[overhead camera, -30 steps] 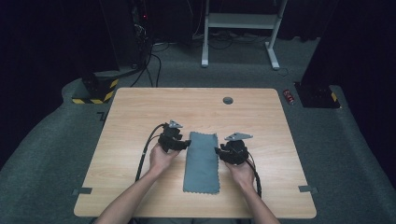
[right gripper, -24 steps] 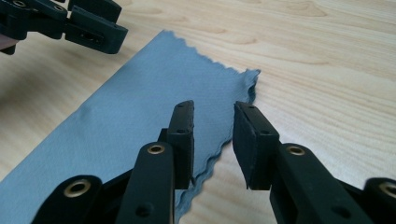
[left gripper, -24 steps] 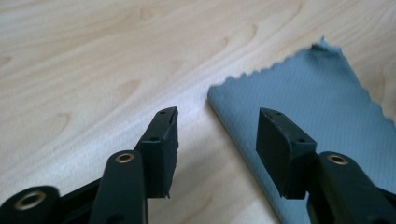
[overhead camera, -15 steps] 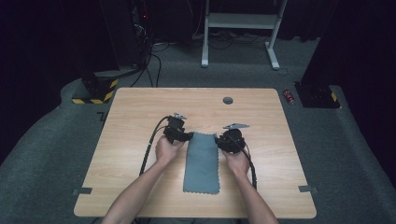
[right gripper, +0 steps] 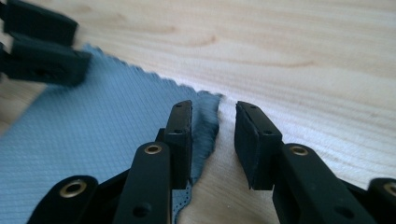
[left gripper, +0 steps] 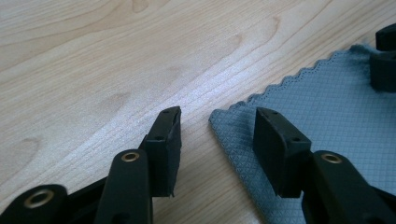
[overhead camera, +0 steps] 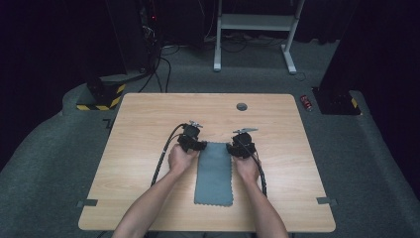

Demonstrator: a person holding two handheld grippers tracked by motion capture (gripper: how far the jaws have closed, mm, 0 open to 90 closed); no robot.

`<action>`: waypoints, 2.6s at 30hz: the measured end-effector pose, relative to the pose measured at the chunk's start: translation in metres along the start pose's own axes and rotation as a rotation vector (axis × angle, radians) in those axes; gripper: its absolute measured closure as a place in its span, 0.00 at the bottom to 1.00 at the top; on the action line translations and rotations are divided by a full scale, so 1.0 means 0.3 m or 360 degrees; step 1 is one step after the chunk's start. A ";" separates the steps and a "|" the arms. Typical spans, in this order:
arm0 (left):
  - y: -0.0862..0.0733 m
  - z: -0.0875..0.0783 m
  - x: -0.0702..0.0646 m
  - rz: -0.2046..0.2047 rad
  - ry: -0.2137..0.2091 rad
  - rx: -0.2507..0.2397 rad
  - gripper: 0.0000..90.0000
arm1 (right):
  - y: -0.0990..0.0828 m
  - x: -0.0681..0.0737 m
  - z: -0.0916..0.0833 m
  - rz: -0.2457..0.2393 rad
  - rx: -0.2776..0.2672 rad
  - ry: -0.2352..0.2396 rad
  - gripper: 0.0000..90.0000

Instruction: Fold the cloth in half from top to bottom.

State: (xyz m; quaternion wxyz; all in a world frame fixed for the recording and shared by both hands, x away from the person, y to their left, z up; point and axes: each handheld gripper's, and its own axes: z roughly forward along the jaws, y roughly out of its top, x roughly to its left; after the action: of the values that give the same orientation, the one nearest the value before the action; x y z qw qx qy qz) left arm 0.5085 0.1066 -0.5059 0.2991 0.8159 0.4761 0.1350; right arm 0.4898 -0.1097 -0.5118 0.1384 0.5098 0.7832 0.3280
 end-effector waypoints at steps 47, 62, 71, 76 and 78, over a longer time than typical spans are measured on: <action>0.007 -0.066 0.019 0.0049 -0.0274 -0.0042 0.98 | 0.038 0.021 -0.081 -0.0189 -0.0019 0.0048 0.99; 0.060 -0.157 0.055 0.0044 -0.0291 -0.0147 0.98 | 0.125 0.051 -0.158 -0.0259 -0.0077 0.0035 0.99; 0.120 -0.222 0.078 0.0034 -0.0246 -0.0249 0.98 | 0.199 0.059 -0.187 -0.0256 -0.0165 0.0030 0.99; 0.091 -0.221 0.067 0.0083 -0.0233 -0.0234 0.98 | 0.180 0.069 -0.190 -0.0284 -0.0165 0.0042 0.99; 0.076 -0.217 0.065 0.0084 -0.0248 -0.0228 0.98 | 0.168 0.069 -0.187 -0.0288 -0.0163 0.0049 0.99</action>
State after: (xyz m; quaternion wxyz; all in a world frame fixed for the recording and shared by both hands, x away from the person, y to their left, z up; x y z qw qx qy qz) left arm 0.5014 0.1382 -0.4419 0.3890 0.8127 0.4190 0.1126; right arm 0.4854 -0.0987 -0.4344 0.1811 0.4243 0.8103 0.3615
